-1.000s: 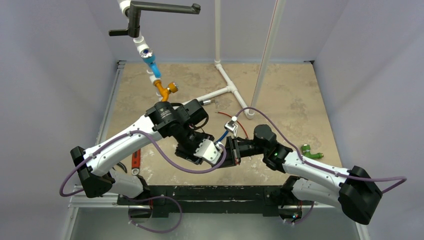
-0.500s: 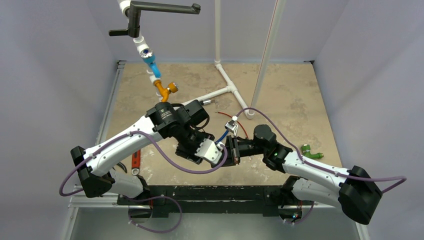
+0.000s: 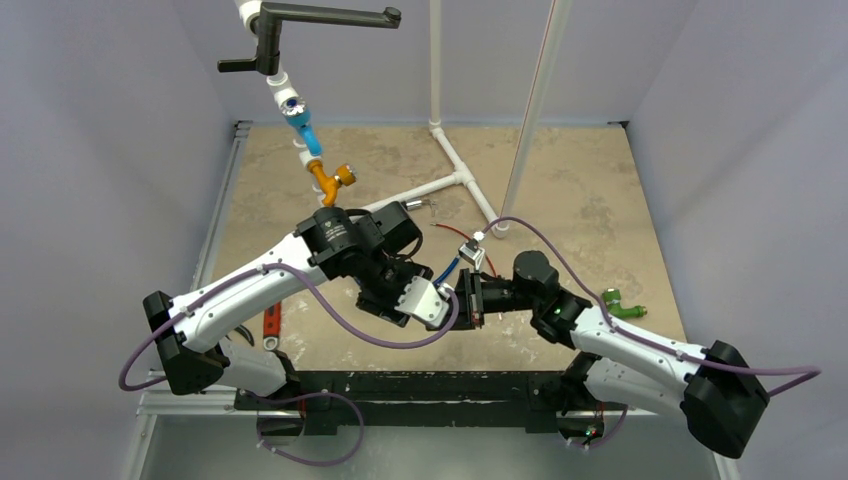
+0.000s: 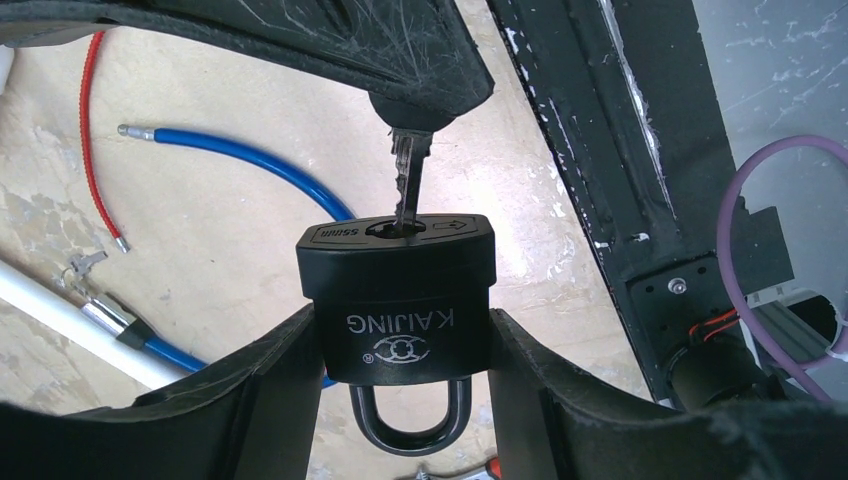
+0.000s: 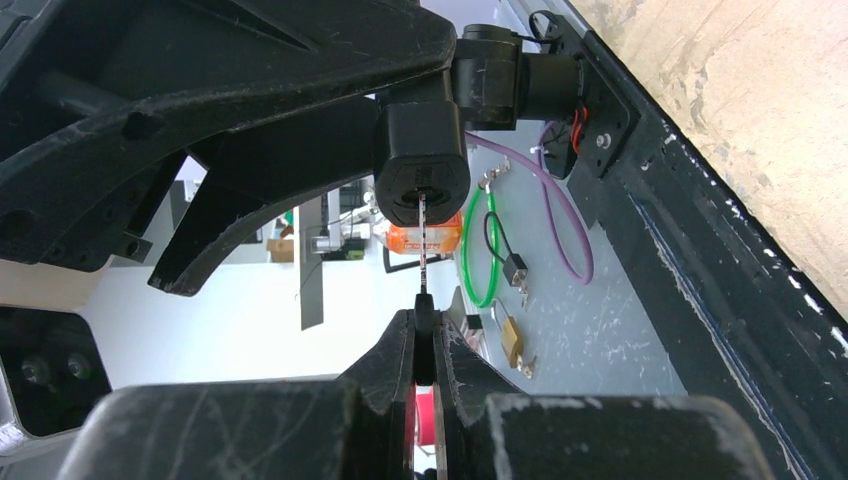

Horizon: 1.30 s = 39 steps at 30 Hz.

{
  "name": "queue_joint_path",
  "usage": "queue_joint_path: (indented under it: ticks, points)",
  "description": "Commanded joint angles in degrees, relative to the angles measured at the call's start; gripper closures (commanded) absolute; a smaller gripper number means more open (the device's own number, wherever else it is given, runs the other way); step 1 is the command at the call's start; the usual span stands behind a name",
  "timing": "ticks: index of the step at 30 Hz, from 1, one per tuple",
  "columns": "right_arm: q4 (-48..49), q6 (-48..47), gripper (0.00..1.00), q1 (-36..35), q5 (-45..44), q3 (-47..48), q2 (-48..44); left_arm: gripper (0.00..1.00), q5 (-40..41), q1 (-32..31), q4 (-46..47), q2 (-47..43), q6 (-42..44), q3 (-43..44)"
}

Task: Unlock with the key
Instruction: Unlock the lock.

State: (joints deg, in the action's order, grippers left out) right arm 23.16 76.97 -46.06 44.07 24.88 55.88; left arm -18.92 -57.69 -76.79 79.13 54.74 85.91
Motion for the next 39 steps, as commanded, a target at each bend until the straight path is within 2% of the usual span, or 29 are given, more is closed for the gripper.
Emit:
queue_joint_path:
  ticks: [1, 17, 23, 36, 39]
  points:
    - [0.74, -0.22, 1.0, 0.83, -2.61, 1.52, 0.76, 1.0, -1.3, -1.0, 2.51, -1.37, -2.62, 0.59]
    - [0.08, -0.93, 1.0, 0.84, -2.51, 1.82, 1.4, 1.0, -0.43, -2.16, 3.3, -0.52, -4.47, 1.31]
    - [2.62, 0.1, 1.0, 0.79, -1.83, 0.78, 2.73, 1.0, -0.13, -2.85, 4.16, 0.13, -5.58, 2.43]
    - [3.38, -1.47, 1.0, 0.88, -1.03, 2.29, 4.48, 1.0, 2.62, -3.58, 9.08, 0.13, -13.7, 4.19]
    - [0.84, -3.86, 1.0, 0.85, -0.85, 4.4, 5.09, 1.0, 2.73, -3.57, 9.99, 0.08, -15.74, 4.68]
